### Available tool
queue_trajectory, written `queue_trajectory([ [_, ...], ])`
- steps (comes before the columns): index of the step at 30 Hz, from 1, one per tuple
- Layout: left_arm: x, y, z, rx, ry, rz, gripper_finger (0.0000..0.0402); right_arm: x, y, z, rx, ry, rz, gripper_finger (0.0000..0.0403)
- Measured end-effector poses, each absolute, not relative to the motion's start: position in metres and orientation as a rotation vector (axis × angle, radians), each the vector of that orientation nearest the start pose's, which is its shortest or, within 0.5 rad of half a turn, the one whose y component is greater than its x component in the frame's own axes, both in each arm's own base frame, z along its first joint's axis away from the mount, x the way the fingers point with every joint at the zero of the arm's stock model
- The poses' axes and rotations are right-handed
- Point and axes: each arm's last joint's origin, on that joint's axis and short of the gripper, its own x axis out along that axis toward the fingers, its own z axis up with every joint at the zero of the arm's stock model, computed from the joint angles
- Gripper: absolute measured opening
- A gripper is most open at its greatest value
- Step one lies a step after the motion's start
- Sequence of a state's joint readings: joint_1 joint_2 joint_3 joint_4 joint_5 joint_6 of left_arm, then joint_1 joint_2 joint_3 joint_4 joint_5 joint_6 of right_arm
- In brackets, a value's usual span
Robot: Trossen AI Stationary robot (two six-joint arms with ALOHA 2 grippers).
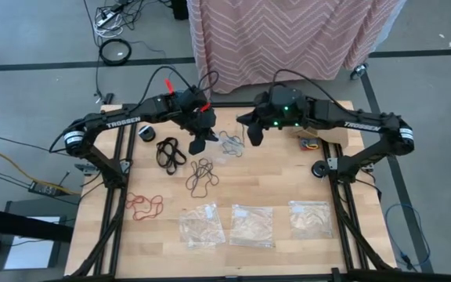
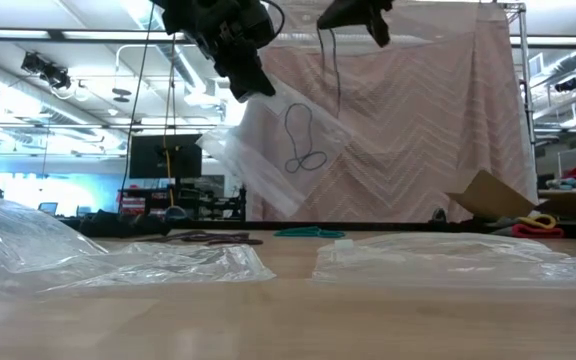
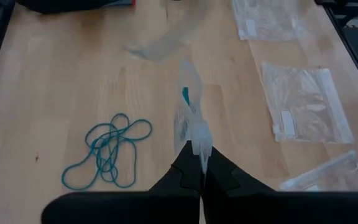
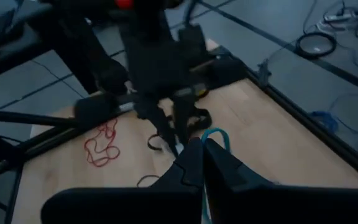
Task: Sort rubber bands
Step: Put the blue rubber band into the top transparent zip bag
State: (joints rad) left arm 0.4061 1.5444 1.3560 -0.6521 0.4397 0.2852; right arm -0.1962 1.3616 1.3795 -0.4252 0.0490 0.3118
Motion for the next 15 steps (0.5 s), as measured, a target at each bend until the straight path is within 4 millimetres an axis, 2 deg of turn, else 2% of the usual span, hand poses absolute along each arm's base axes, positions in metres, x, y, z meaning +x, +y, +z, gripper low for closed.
queue_trajectory([
  [6,0.3062,0.1181,0.3108,-0.073,0.745,-0.140,0.0000,0.2936,-0.0549,0.4001,0.314,0.342,-0.282,0.0000],
  [15,0.3063,0.1181,0.3110,-0.075,0.742,-0.144,0.0000,0.2934,-0.0501,0.3994,0.311,0.360,-0.274,0.0000],
])
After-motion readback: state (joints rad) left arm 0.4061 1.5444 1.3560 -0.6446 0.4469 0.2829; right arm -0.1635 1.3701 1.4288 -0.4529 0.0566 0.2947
